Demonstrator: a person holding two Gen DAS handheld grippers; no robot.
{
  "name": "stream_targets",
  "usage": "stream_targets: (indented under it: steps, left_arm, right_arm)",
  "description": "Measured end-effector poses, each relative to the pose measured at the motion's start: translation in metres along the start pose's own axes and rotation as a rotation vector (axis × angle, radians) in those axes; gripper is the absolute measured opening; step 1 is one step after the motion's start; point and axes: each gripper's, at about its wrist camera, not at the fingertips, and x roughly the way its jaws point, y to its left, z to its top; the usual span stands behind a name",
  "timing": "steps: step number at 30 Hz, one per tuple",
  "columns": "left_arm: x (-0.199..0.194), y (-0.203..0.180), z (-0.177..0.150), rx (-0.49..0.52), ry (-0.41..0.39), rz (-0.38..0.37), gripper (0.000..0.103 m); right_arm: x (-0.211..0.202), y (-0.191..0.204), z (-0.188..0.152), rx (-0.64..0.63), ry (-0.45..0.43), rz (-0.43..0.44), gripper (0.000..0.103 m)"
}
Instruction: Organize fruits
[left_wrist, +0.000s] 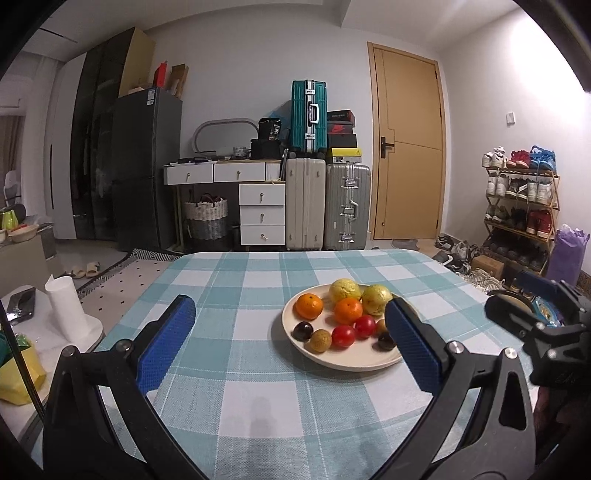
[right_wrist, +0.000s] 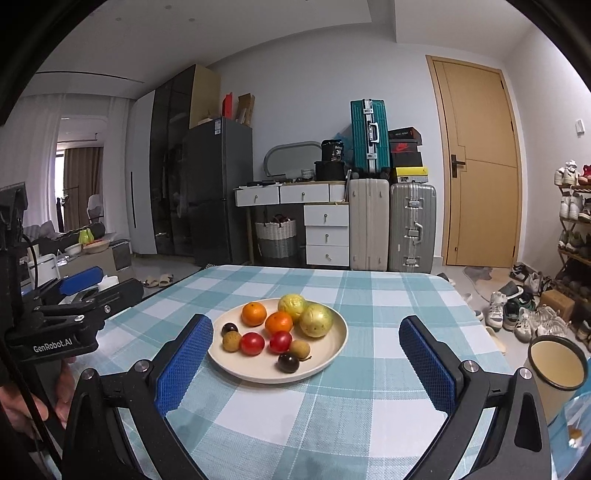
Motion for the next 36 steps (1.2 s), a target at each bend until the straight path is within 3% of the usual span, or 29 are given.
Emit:
stream_targets:
  steps: [12, 18, 22, 36]
  left_arm:
    - [0.021, 0.01, -0.022, -0.017, 0.025, -0.005, 0.102]
    - [0.027, 0.012, -0.022, -0.023, 0.063, 0.005, 0.102]
    - [0.022, 0.005, -0.024, 0.012, 0.026, 0.002, 0.103]
    - [0.022, 0.005, -0.024, 0.006, 0.033, 0.002, 0.102]
  right_arm:
    - [0.002, -0.001, -0.009, 0.003, 0.004, -0.004, 0.103]
    - [0.015, 0.006, -0.013, -0.033, 0.065, -0.017, 0.103]
    - [0.014, 0.005, -0.014, -0.037, 0.055, -0.017, 0.103]
    - [0.01, 0.003, -0.012, -0.034, 0.047, -0.01, 0.103]
